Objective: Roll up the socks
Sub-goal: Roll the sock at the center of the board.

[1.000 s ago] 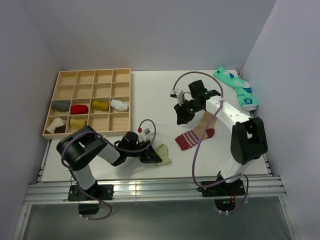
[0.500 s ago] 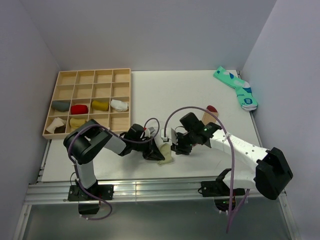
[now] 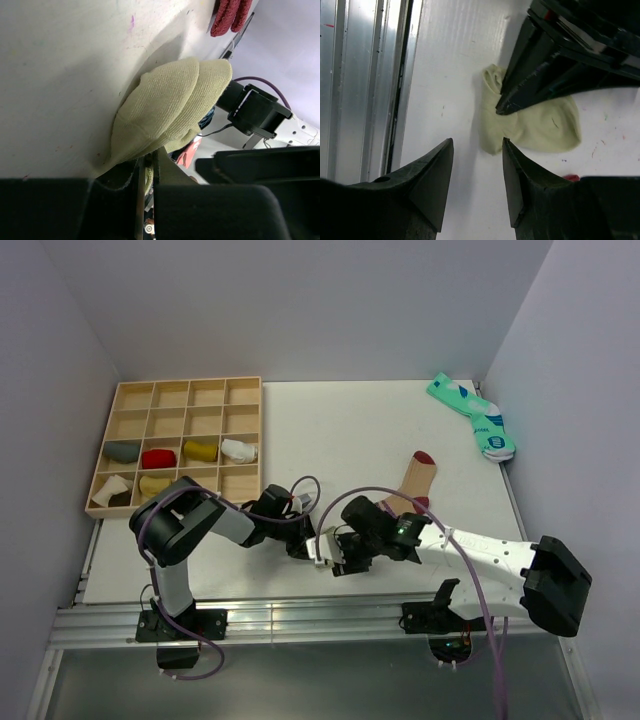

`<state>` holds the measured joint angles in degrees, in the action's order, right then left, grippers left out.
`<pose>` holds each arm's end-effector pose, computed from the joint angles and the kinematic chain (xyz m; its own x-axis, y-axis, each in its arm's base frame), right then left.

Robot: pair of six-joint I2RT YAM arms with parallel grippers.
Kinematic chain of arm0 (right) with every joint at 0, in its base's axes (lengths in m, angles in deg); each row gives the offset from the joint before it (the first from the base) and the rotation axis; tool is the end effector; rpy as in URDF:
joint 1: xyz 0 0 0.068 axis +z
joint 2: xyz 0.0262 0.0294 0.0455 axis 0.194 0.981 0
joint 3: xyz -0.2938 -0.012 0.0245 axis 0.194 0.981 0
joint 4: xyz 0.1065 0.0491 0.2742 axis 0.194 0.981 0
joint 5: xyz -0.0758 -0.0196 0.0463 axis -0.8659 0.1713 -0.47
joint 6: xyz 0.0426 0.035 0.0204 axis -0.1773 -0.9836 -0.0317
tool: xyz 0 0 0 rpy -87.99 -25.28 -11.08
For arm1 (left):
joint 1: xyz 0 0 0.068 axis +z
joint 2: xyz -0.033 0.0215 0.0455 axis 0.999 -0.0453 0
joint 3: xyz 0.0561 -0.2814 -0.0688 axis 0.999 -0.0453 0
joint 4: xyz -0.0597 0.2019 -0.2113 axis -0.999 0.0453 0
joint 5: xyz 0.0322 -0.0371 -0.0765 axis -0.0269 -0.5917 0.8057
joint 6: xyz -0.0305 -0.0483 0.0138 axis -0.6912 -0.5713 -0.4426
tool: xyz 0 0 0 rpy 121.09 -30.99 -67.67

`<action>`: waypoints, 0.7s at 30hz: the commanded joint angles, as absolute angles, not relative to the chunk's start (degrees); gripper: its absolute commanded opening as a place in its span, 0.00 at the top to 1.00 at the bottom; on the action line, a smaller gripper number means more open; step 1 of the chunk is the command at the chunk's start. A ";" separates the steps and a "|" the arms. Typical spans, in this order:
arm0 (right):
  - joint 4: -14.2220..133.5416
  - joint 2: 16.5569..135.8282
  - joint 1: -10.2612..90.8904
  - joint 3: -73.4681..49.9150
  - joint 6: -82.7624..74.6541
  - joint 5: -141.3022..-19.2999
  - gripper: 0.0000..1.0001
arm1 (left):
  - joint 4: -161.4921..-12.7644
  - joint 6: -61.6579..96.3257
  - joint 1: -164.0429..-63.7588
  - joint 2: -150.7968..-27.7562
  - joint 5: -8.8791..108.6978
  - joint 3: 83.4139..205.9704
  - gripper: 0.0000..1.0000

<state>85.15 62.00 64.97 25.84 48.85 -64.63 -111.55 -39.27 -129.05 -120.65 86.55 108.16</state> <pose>0.1341 0.2117 0.2002 0.2952 -0.7169 -0.6316 -0.9554 -0.2268 -0.1891 0.2233 -0.2387 0.0658 -0.9806 -0.0080 0.1958 -0.1729 0.5059 -0.8451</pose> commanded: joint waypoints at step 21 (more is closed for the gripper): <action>72.07 72.97 72.54 26.77 47.76 -78.27 0.53 | -111.04 -35.69 -127.66 -121.36 87.17 106.19 1.00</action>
<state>75.45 71.75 72.07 27.87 48.21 -76.57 -111.94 -37.98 -128.04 -120.65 88.11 107.46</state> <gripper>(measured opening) 0.469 0.109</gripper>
